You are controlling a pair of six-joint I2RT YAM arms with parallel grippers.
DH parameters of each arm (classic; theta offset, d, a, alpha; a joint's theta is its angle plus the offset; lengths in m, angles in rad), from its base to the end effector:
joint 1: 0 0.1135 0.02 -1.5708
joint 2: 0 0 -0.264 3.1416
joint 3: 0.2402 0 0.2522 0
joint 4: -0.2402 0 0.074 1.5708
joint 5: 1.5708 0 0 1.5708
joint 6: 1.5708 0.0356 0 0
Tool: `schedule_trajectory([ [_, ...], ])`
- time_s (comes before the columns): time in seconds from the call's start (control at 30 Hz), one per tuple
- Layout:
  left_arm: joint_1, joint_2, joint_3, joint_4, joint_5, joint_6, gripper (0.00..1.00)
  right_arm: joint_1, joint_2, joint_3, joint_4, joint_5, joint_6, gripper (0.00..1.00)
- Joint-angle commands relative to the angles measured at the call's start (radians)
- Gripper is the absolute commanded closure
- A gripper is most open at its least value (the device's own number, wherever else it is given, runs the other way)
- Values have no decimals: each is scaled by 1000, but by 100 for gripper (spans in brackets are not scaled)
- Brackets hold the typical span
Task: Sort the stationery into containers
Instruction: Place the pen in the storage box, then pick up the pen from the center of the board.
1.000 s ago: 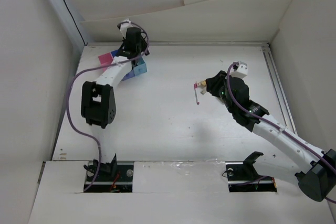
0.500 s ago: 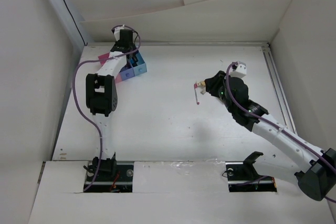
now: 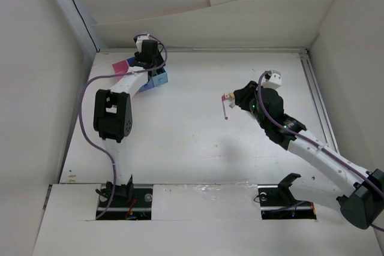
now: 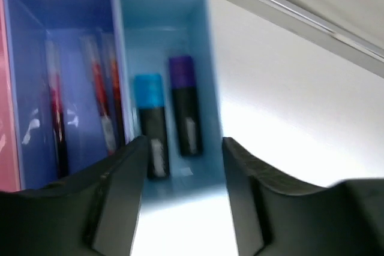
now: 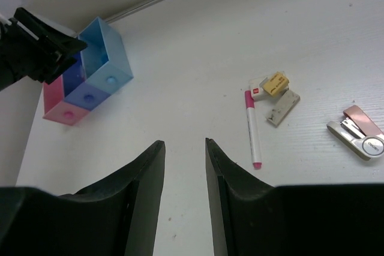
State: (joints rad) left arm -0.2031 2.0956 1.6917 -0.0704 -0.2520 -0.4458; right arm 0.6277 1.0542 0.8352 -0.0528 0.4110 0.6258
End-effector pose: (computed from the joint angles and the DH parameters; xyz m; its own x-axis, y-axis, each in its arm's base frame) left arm 0.4892 -0.0917 0.2513 -0.3942 -0.3451 -0.8518 -0.2126 0.9359 -0.2808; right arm 0.2062 0.1321 0.3198 -0.3090 0.4392 -0.8436 -0.0566 0.8769 0.4773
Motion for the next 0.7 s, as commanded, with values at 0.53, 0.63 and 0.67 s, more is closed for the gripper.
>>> schedule_trajectory([
  [0.53,-716,-247,-491,281,-170,-117,67,3,-54,-5,36,81,-6,88],
  [0.63,-777,-178,-420,232,-220,-117,62,3,-63,-15,36,90,-6,86],
  [0.67,-789,-161,-384,222,-230,-117,61,3,-63,-15,36,91,-6,86],
])
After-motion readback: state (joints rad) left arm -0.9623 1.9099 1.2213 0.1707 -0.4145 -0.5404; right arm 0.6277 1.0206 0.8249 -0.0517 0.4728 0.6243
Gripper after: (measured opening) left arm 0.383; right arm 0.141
